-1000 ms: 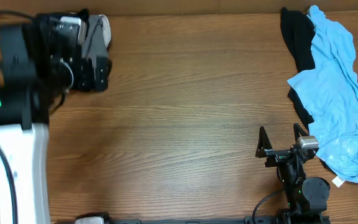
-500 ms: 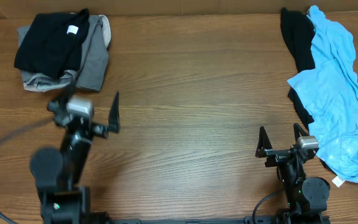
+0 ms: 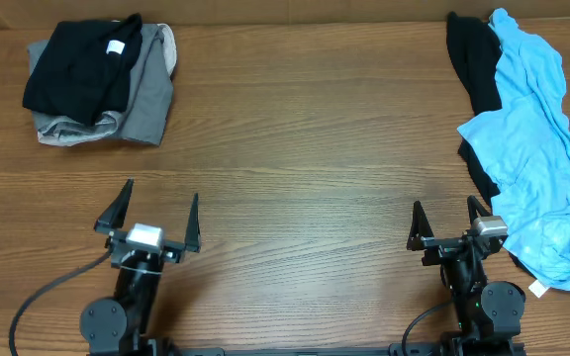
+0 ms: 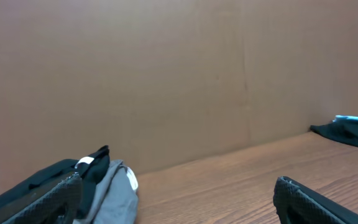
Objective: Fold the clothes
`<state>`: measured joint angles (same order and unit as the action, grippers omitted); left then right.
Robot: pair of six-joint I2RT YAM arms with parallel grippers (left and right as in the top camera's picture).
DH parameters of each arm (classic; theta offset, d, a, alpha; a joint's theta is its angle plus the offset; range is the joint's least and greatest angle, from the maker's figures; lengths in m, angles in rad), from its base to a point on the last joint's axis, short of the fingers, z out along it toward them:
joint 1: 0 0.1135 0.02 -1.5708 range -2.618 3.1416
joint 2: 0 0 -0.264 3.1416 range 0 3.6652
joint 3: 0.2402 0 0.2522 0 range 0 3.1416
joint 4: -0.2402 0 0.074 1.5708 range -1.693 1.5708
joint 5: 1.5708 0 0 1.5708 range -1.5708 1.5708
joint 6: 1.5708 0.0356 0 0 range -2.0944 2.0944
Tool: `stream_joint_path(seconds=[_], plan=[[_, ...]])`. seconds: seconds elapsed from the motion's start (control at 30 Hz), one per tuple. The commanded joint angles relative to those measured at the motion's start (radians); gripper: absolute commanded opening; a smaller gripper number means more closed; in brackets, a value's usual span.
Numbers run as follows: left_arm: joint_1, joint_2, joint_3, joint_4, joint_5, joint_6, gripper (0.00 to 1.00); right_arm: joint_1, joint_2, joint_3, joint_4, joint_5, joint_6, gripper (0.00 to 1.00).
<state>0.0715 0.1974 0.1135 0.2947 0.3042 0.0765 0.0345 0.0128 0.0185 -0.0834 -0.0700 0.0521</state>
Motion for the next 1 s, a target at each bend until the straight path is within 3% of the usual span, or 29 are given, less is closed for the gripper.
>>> stream_joint_path(seconds=[0.0,0.27,0.53,0.97], plan=[[0.003,-0.075,-0.061,0.011,-0.025,-0.012,1.00,0.005,-0.010,-0.010,0.003,0.013,0.000,1.00],[0.009,-0.185,-0.109,-0.075,-0.024,-0.010,1.00,0.006,-0.010,-0.010,0.003,0.013,0.000,1.00],[0.008,-0.195,-0.109,-0.352,-0.027,-0.016,1.00,0.006,-0.010,-0.010,0.003,0.013,0.000,1.00],[0.008,-0.194,-0.109,-0.346,-0.024,-0.021,1.00,0.005,-0.010,-0.010,0.003,0.013,0.000,1.00]])
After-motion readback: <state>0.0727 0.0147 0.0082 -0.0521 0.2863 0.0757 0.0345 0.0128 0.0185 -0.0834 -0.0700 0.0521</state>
